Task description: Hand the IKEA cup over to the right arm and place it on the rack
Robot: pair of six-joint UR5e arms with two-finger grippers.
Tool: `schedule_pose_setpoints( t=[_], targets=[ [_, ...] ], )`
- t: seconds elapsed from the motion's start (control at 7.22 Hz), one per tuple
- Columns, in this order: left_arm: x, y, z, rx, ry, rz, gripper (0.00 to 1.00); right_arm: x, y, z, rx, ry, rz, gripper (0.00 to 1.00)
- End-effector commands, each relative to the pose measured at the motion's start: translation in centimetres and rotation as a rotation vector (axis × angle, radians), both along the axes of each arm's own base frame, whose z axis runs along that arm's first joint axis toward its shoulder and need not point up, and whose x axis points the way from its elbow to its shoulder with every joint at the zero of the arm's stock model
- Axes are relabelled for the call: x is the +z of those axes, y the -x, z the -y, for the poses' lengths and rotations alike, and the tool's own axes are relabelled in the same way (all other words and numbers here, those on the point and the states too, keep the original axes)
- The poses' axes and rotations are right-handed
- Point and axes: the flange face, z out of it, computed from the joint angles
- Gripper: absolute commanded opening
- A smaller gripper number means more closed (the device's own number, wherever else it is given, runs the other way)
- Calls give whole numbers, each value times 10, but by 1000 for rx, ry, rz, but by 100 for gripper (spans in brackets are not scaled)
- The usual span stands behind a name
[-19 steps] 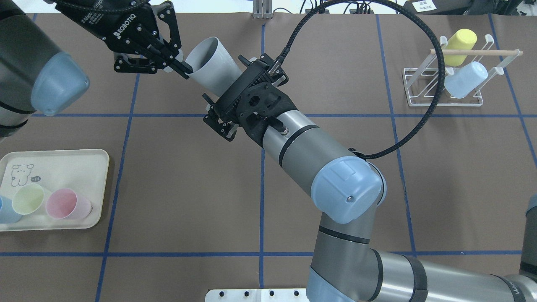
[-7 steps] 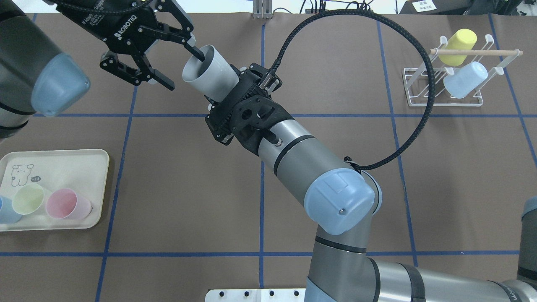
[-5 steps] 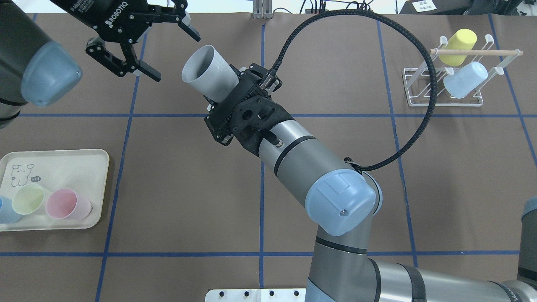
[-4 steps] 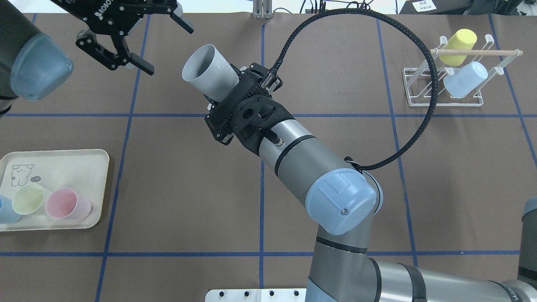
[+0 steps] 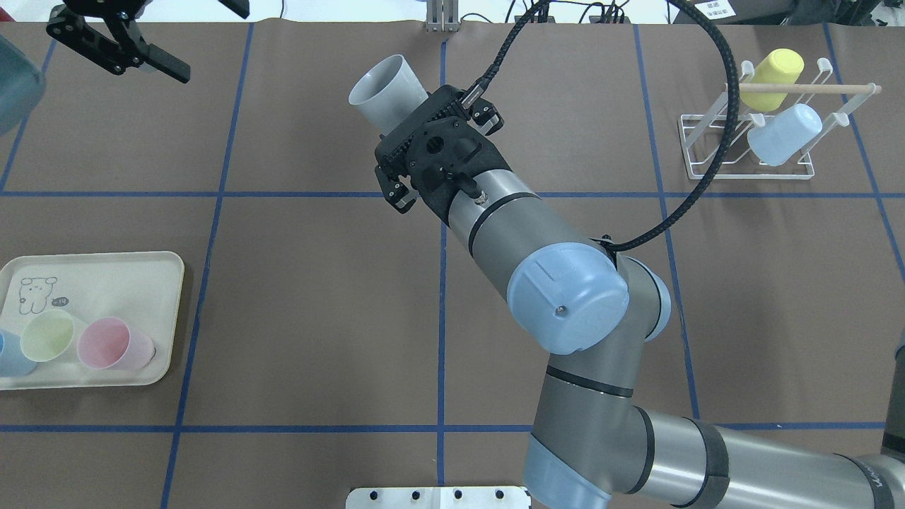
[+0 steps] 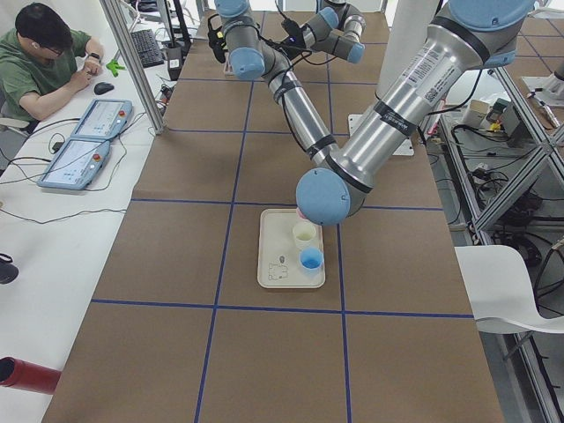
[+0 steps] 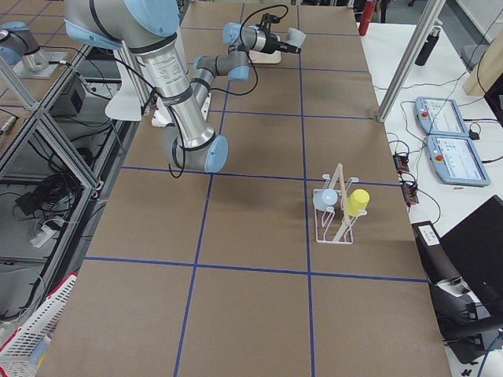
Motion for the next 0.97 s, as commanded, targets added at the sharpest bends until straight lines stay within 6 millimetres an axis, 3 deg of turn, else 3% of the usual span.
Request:
schedule_pose_setpoints(
  t=[0.0,0.42,0.69,0.83],
  targets=[
    [64,9,9,-47,-103,85,100,12,-8,24,18,64,-94,34],
    [162,52,11,-65,-281,213,100,18,-56,58,-59,179,-254,34],
    [208,61,9,-67,-367,330,100,28,-84,82,-100,223,-370,34],
    [219,74,14,-43,-421,388,100,35,-91,90,-101,231,-439,34]
  ],
)
